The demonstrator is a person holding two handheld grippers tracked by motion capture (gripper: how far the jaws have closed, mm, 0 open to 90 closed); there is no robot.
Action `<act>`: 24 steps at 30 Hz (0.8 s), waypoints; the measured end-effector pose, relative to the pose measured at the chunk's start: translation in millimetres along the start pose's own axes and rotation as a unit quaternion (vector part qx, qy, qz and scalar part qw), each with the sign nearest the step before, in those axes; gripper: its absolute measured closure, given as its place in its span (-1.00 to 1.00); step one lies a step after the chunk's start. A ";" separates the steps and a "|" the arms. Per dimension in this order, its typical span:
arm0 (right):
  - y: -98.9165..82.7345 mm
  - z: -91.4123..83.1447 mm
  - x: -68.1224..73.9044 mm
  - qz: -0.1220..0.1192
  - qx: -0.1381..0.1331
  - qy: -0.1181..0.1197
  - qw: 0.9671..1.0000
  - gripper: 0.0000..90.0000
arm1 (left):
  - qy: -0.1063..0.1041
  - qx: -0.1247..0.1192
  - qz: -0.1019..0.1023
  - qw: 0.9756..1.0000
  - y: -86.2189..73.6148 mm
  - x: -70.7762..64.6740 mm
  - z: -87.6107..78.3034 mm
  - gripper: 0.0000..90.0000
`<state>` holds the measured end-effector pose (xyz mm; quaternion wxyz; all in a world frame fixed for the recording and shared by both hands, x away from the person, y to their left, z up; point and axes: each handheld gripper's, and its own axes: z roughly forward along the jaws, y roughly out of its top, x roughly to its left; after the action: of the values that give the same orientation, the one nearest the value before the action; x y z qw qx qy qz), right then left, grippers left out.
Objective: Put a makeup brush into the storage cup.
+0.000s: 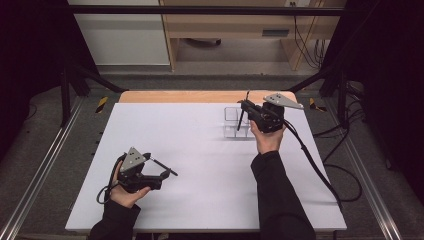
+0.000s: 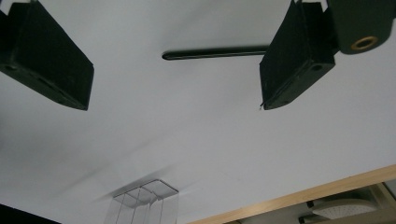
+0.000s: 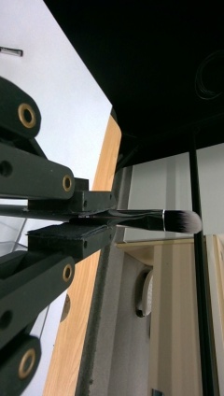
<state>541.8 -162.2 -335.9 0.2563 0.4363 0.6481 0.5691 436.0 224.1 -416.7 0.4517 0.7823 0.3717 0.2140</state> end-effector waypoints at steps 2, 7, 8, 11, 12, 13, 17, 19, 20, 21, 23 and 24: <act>1.9 0.4 -1.0 -0.001 -0.002 -0.004 1.000 0.87 | 0.000 0.000 -0.001 1.000 0.0 0.2 -0.2 -0.80; 9.0 1.6 -3.6 -0.002 -0.008 -0.010 1.000 0.87 | 0.000 0.000 -0.001 1.000 -0.1 0.4 -0.4 -0.80; 10.6 2.2 -4.2 -0.003 -0.008 -0.012 1.000 0.87 | -0.001 0.000 -0.001 1.000 0.0 0.2 -0.3 -0.80; 14.9 4.1 -5.9 -0.003 -0.012 -0.017 1.000 0.87 | -0.002 0.001 0.002 1.000 0.0 0.0 -0.1 -0.80; 16.1 4.8 -6.5 -0.003 -0.013 -0.019 1.000 0.87 | -0.002 0.001 0.001 1.000 -0.2 -0.2 0.1 -0.80; 17.0 5.5 -7.1 -0.004 -0.013 -0.020 1.000 0.87 | -0.002 0.002 0.001 1.000 -0.2 -0.1 0.2 -0.80; 18.9 9.2 -9.4 -0.006 -0.013 -0.026 1.000 0.87 | -0.002 0.001 0.002 1.000 -0.1 0.2 0.0 -0.80; 19.2 11.2 -10.6 -0.005 -0.014 -0.028 0.999 0.87 | -0.003 0.001 0.002 1.000 0.0 0.3 -0.1 -0.80; 19.4 12.3 -11.2 -0.006 -0.013 -0.031 0.999 0.87 | -0.003 0.001 0.002 1.000 0.0 0.3 -0.2 -0.80; 19.5 13.4 -11.7 -0.004 -0.014 -0.032 0.999 0.87 | -0.003 0.001 0.002 1.000 0.0 0.3 -0.2 -0.80; 19.7 15.7 -13.1 -0.005 -0.013 -0.034 0.999 0.87 | -0.003 0.001 0.002 1.000 0.0 0.5 -0.3 -0.80; 19.6 16.9 -13.5 -0.005 -0.013 -0.037 0.999 0.87 | -0.003 0.001 0.002 1.000 0.0 0.6 -0.3 -0.80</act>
<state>567.8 -165.6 -323.0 0.2885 0.4501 0.6328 0.5601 436.3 224.7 -416.6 0.4517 0.7841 0.3687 0.2125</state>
